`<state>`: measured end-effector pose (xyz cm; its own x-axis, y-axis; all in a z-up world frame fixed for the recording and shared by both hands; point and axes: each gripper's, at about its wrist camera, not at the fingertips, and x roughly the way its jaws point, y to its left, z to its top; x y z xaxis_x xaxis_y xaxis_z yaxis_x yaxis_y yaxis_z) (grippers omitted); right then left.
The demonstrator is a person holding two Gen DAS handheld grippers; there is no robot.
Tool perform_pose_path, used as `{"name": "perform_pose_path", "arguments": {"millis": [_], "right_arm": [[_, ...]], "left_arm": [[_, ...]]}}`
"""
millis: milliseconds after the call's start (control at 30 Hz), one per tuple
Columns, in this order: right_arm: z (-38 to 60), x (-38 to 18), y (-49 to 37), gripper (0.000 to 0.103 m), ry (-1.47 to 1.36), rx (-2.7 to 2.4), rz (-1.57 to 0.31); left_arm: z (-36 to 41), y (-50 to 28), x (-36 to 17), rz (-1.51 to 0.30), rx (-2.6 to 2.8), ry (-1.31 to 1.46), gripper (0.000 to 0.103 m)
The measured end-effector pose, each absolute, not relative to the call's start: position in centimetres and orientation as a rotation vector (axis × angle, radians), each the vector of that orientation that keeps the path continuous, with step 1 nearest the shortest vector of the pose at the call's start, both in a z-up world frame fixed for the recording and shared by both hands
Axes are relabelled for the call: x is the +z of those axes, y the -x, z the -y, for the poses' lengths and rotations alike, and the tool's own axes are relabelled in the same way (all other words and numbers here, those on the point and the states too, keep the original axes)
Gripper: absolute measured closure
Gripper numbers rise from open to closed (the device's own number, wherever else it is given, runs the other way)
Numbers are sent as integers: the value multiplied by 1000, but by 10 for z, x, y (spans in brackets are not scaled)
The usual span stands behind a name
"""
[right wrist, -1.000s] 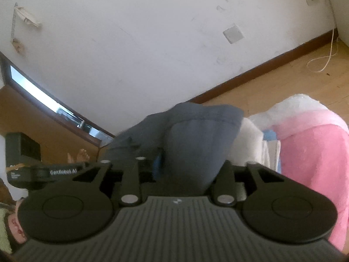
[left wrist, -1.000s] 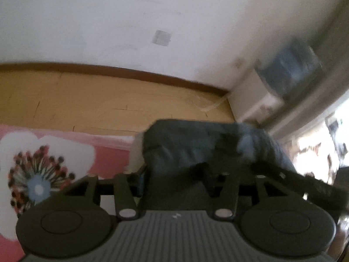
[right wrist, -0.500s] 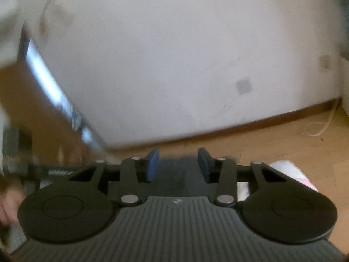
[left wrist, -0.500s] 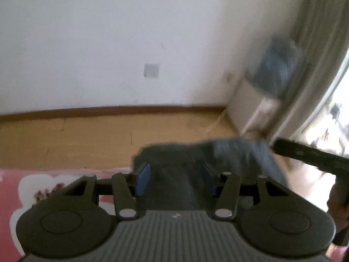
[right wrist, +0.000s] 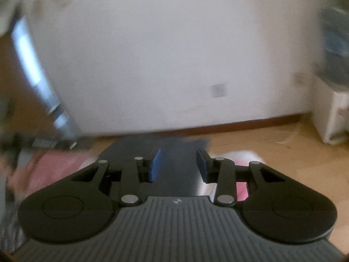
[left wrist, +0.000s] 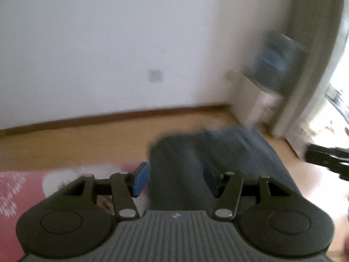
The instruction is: Fold clothes
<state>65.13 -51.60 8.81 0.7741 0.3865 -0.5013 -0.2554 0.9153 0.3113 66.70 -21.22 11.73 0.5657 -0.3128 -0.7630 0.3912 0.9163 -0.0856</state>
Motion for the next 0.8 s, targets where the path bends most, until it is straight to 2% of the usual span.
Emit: {"name": "perform_pose_path", "arguments": {"millis": [133,300,433,533,567,633,700,800], "right_arm": [[491,86,-600,67,-123,455,-633],[483,57,-614,69,-64,319,-767],[468,52,-616,69,79,44,-786],[461,65,-592,67,-27,-51,-777],[457,68,-580,67,-65,-76,-782],[448,74,-556,67,-142,-122,-792],[437,81,-511,67,-202,-133,-805],[408,94,-469,58,-260,-132,-821]], "left_arm": [[227,-604,99,-908,-465,-291,44],[226,-586,60,-951,-368,-401,45],[184,-583,68,-947,-239,-266,46],[150,-561,86,-914,-193,-171,44],[141,-554,91,-902,-189,-148,42],[124,-529,102,-882,-193,-101,31],[109,-511,111,-862,-205,-59,24],[97,-477,131,-837,-232,0,16]]}}
